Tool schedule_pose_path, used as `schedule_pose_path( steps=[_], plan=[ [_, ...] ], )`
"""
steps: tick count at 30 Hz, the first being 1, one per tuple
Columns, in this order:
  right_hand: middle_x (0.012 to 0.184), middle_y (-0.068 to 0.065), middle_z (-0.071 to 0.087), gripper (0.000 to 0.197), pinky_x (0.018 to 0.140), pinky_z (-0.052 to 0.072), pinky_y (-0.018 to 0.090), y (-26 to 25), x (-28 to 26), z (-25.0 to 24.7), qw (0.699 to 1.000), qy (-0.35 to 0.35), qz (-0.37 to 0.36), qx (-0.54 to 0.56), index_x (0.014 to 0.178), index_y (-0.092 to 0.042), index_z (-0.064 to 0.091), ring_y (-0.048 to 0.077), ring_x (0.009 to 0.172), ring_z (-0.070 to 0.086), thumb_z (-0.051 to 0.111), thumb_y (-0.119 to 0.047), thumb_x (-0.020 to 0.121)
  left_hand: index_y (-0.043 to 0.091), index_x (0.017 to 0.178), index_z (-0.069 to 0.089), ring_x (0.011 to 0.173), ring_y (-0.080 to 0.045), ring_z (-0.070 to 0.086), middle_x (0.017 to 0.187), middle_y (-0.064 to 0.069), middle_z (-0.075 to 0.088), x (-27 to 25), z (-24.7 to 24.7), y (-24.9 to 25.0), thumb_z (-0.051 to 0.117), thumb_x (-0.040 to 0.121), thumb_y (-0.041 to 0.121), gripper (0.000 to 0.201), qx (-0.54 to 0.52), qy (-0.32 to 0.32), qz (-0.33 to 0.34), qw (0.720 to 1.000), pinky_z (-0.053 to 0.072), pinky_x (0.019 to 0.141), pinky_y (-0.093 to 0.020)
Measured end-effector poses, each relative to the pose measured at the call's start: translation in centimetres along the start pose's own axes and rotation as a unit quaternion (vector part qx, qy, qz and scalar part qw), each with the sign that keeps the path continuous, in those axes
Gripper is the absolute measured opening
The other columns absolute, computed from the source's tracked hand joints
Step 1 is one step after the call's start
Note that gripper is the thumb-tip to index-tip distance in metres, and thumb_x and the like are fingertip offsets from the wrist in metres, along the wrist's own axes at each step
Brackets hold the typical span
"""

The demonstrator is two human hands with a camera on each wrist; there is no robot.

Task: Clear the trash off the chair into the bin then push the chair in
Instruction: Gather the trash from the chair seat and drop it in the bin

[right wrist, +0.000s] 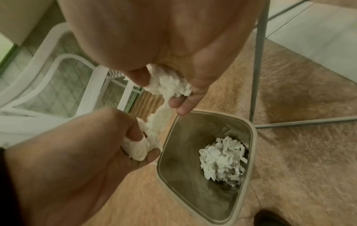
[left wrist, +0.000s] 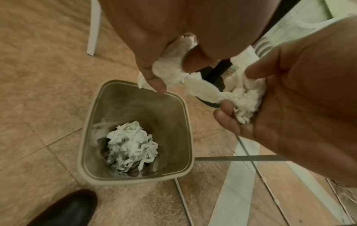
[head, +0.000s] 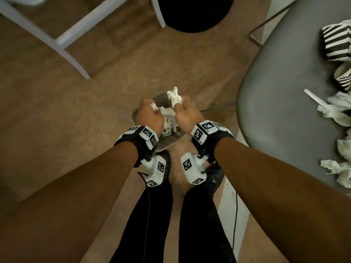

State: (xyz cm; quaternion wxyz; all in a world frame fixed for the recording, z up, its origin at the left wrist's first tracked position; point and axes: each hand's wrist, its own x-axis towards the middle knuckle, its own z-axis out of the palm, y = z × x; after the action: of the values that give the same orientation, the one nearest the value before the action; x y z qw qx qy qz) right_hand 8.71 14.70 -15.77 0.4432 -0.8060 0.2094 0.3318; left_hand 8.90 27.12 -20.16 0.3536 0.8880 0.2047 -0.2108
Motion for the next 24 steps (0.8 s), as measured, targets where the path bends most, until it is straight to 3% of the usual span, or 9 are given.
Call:
schedule_pose_path(
  steps=[3,7,9,11,13,15,18,20,24],
  plan=[
    [0.117,0.015,0.063,0.042,0.088,0.048,0.036,0.5,0.9,1.3,0.998,-0.035,-0.019,-0.041,0.134,-0.018,0.037,0.032,0.099,0.062,0.043,-0.031,0.094,0.01,0.122,0.051,0.094,-0.03,0.063,0.108,-0.012,0.067,0.4,0.2,-1.6,0.056,0.089,0.01,0.034,0.013,-0.016,0.012,1.0,0.039,0.072,-0.026],
    [0.139,0.011,0.056,0.07,0.098,0.048,0.039,1.8,2.3,1.9,0.995,-0.077,-0.006,-0.064,0.152,-0.016,0.021,0.031,0.119,0.059,0.056,-0.026,0.093,0.015,0.139,0.044,0.11,-0.024,0.064,0.122,-0.005,0.066,1.4,0.9,-3.2,0.067,0.083,0.018,0.061,-0.001,-0.038,0.0,0.999,0.047,0.084,-0.025],
    [0.149,0.012,0.047,0.083,0.086,0.05,0.032,2.6,2.8,1.8,0.987,-0.119,0.023,-0.107,0.157,-0.023,0.004,0.033,0.118,0.059,0.055,-0.03,0.093,0.017,0.151,0.03,0.122,-0.024,0.059,0.136,-0.007,0.06,2.3,1.0,-3.7,0.069,0.08,0.021,0.081,-0.01,-0.037,-0.024,0.999,0.049,0.098,-0.032],
    [0.154,0.011,0.04,0.085,0.063,0.045,0.023,3.2,2.7,1.2,0.98,-0.142,0.022,-0.138,0.158,-0.026,-0.005,0.031,0.106,0.062,0.052,-0.032,0.095,0.017,0.154,0.025,0.13,-0.024,0.053,0.144,-0.006,0.053,2.9,1.1,-3.7,0.07,0.082,0.021,0.085,-0.006,-0.046,-0.05,0.998,0.047,0.104,-0.034],
    [0.15,0.011,0.045,0.078,0.059,0.044,0.023,3.7,2.4,0.6,0.986,-0.128,0.013,-0.107,0.158,-0.024,0.004,0.028,0.103,0.062,0.051,-0.03,0.096,0.015,0.148,0.035,0.124,-0.026,0.056,0.136,-0.004,0.058,3.2,1.1,-3.1,0.068,0.084,0.017,0.073,-0.005,-0.056,-0.046,0.997,0.049,0.102,-0.037],
    [0.137,0.012,0.056,0.064,0.076,0.051,0.028,3.6,1.9,-0.4,0.992,-0.104,0.001,-0.075,0.154,-0.021,0.024,0.029,0.108,0.061,0.05,-0.025,0.096,0.016,0.131,0.05,0.105,-0.025,0.064,0.11,0.001,0.065,3.0,1.1,-1.6,0.065,0.084,0.016,0.05,0.029,-0.051,-0.011,0.998,0.054,0.093,-0.039],
    [0.1,0.012,0.07,0.031,0.076,0.054,0.036,2.8,0.9,-3.1,0.993,-0.085,-0.027,-0.075,0.123,-0.015,0.06,0.032,0.092,0.067,0.05,-0.019,0.093,0.02,0.101,0.062,0.087,-0.025,0.066,0.084,0.002,0.065,2.0,0.9,2.4,0.054,0.088,0.014,0.016,0.092,-0.042,0.067,0.993,0.056,0.081,-0.036],
    [0.093,0.011,0.073,0.023,0.078,0.058,0.039,2.1,-0.3,-6.2,0.996,-0.062,-0.036,-0.05,0.105,-0.015,0.068,0.03,0.087,0.069,0.051,-0.019,0.09,0.024,0.092,0.062,0.081,-0.024,0.066,0.083,-0.001,0.068,0.8,0.9,6.7,0.051,0.088,0.014,0.015,0.117,-0.05,0.126,0.984,0.057,0.076,-0.036],
    [0.095,0.007,0.074,0.02,0.084,0.058,0.039,2.7,-4.0,-15.1,0.999,0.0,-0.041,0.008,0.093,-0.025,0.069,0.027,0.089,0.069,0.051,-0.025,0.083,0.024,0.1,0.063,0.079,-0.025,0.066,0.085,-0.001,0.071,-1.6,2.8,16.6,0.051,0.087,0.016,0.019,0.171,-0.09,0.245,0.95,0.055,0.072,-0.036]
  ],
)
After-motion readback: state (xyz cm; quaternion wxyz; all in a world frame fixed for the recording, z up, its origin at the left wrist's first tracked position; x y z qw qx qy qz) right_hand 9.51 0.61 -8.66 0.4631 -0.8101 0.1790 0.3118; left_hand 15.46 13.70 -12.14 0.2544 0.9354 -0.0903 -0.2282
